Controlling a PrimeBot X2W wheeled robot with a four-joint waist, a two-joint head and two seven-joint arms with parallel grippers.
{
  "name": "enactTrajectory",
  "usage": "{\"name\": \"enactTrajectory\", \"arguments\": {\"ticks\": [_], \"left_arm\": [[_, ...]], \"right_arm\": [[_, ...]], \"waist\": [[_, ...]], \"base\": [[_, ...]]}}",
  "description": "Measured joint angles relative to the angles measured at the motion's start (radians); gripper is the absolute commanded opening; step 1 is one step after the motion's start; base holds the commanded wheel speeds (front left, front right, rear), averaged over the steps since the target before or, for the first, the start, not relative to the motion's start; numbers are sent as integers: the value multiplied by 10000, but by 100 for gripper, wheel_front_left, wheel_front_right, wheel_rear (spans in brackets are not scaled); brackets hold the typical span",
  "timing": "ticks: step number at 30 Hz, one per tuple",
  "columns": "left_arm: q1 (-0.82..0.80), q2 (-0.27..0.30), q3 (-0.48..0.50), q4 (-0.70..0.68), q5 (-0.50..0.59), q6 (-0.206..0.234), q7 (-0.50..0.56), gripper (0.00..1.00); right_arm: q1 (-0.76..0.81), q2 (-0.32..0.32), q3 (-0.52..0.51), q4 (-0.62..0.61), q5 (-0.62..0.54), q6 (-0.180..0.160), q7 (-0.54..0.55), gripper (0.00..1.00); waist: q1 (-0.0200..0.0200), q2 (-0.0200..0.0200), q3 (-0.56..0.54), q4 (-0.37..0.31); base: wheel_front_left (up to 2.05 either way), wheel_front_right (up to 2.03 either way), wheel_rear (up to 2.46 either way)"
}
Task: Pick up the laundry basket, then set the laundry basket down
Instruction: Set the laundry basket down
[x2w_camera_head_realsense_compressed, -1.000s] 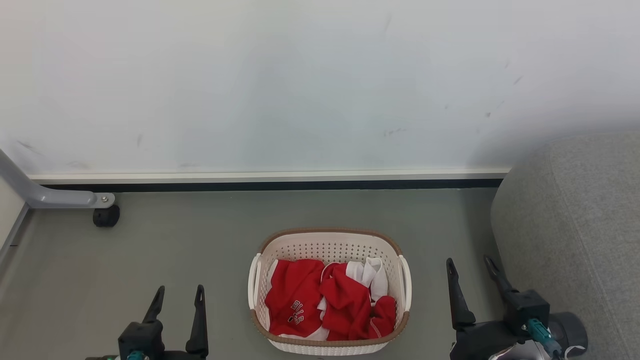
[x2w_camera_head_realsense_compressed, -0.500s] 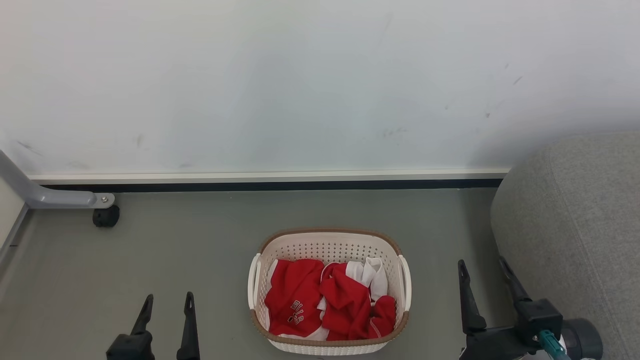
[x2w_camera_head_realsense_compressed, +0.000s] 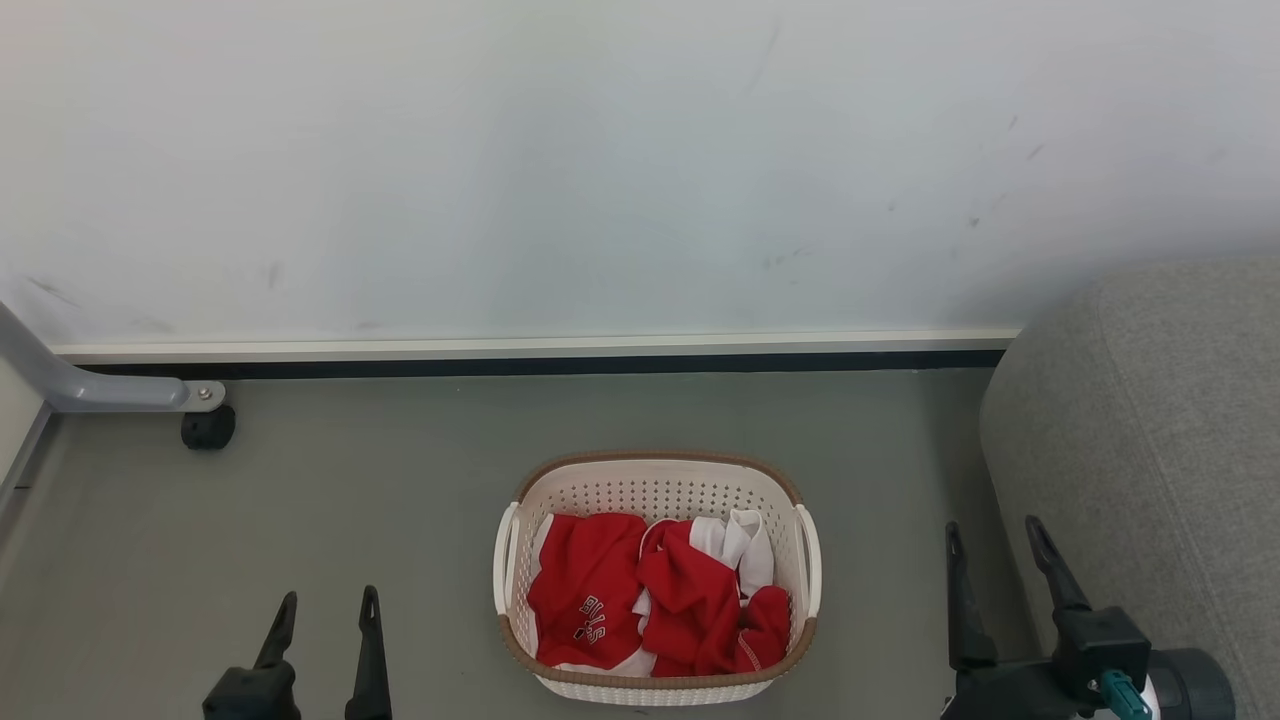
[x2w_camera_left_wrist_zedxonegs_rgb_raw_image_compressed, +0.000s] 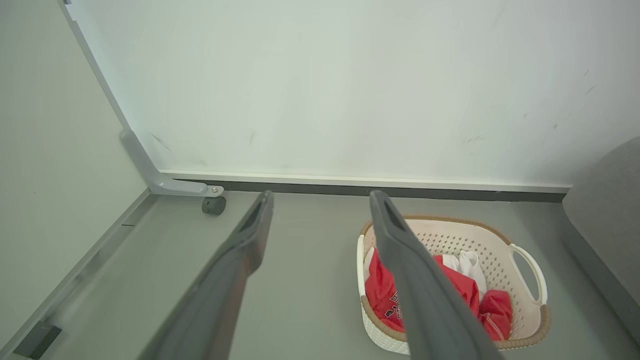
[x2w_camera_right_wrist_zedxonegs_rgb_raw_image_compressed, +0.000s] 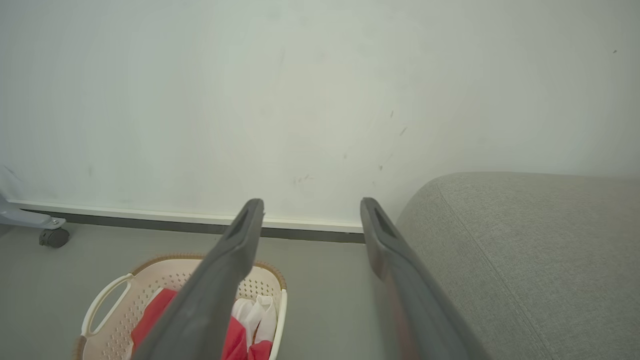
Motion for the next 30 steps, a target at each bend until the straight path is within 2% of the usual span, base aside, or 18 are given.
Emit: {"name": "enactTrajectory", "arguments": {"ticks": [30], "left_arm": [[457,102,174,-780,-19,88,1135,100]], "right_arm": [[415,111,-385,-546,-322,0,894,100]], "waist": [[0,0,-200,191]], "base": [[0,0,0]]}}
